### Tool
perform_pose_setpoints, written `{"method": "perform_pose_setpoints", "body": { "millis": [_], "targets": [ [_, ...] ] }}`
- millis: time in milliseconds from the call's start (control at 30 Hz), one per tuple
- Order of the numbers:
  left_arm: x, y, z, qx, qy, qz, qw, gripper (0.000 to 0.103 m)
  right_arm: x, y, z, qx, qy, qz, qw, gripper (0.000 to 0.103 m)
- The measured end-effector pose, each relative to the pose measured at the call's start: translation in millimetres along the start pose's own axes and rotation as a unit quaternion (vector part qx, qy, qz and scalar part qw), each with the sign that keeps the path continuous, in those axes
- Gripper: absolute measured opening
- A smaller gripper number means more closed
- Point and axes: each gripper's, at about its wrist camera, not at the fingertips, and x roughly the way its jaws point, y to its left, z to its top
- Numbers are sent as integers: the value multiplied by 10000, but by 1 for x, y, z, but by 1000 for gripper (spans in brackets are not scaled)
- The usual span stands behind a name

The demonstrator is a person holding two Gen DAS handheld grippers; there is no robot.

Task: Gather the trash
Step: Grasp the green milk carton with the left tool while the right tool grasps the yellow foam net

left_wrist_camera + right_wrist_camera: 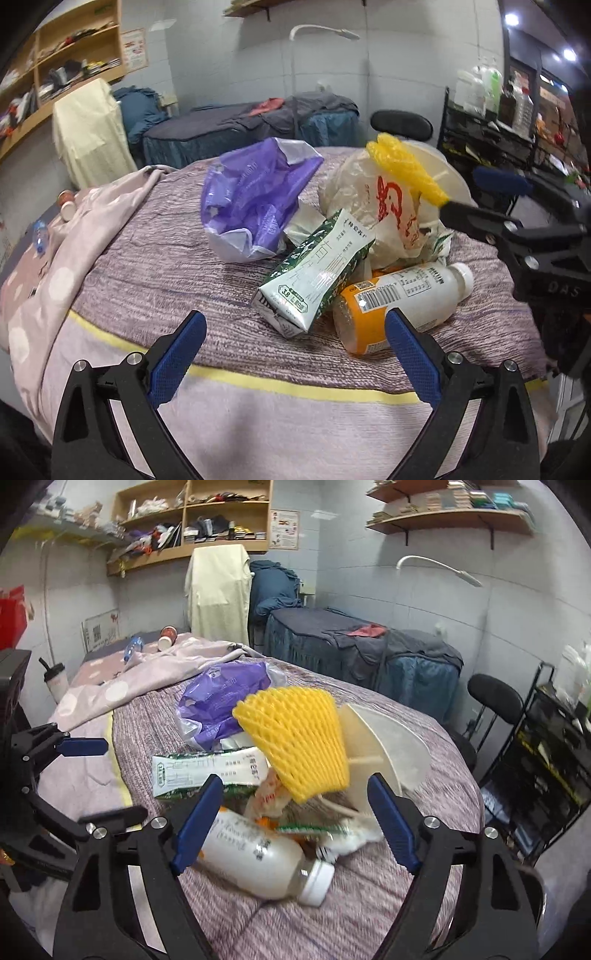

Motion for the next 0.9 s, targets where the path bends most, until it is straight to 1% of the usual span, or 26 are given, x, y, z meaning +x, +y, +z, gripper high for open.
{"method": "perform_pose_setpoints", "body": {
  "millis": [33, 100, 133, 167, 200, 233, 267, 333, 500, 567, 600, 733, 800, 900],
  "targets": [
    [4, 0, 2, 140, 26, 44, 9999, 94, 5, 2, 3, -107, -23, -133, 9999, 77],
    [12, 1, 5, 406, 91, 82, 9991, 92, 16, 4, 8, -191, 16, -182, 9996, 70],
    [17, 2, 6, 506, 151, 44, 9986, 91, 21, 2, 10, -194, 71, -133, 9997, 62],
    [21, 4, 8, 575, 199, 15, 9981, 89, 26, 1, 11, -190, 132, -80, 9997, 51],
    [24, 6, 11, 626, 236, 5, 9978, 88, 30, 1, 13, -194, 167, -58, 9997, 44],
    [27, 8, 12, 666, 267, 2, 9974, 87, 32, 0, 13, -187, 165, -50, 9997, 28],
    [31, 9, 15, 727, 296, -14, 9969, 87, 31, -1, 13, -162, 147, -36, 9998, 17],
    [36, 9, 17, 871, 331, -76, 9956, 85, 28, -3, 14, -75, 75, 28, 9999, 11],
    [44, 9, 14, 1100, 415, -227, 9928, 85, 12, -8, 16, 99, -130, 124, 9998, 11],
    [50, 8, 12, 1197, 478, -188, 9915, 85, 6, -10, 17, 201, -166, 200, 9995, 11],
    [53, 8, 11, 1221, 498, -158, 9911, 83, 3, -11, 17, 251, -188, 239, 9992, 11],
    [66, 8, 10, 1195, 628, -253, 9905, 65, -8, -15, 15, 462, -268, 352, 9980, 11],
    [70, 8, 11, 1140, 657, -256, 9910, 64, -14, -17, 13, 534, -284, 375, 9975, 11],
    [68, 6, 12, 1068, 560, -255, 9924, 63, -21, -21, 8, 655, -313, 391, 9966, 11]
  ]
}}
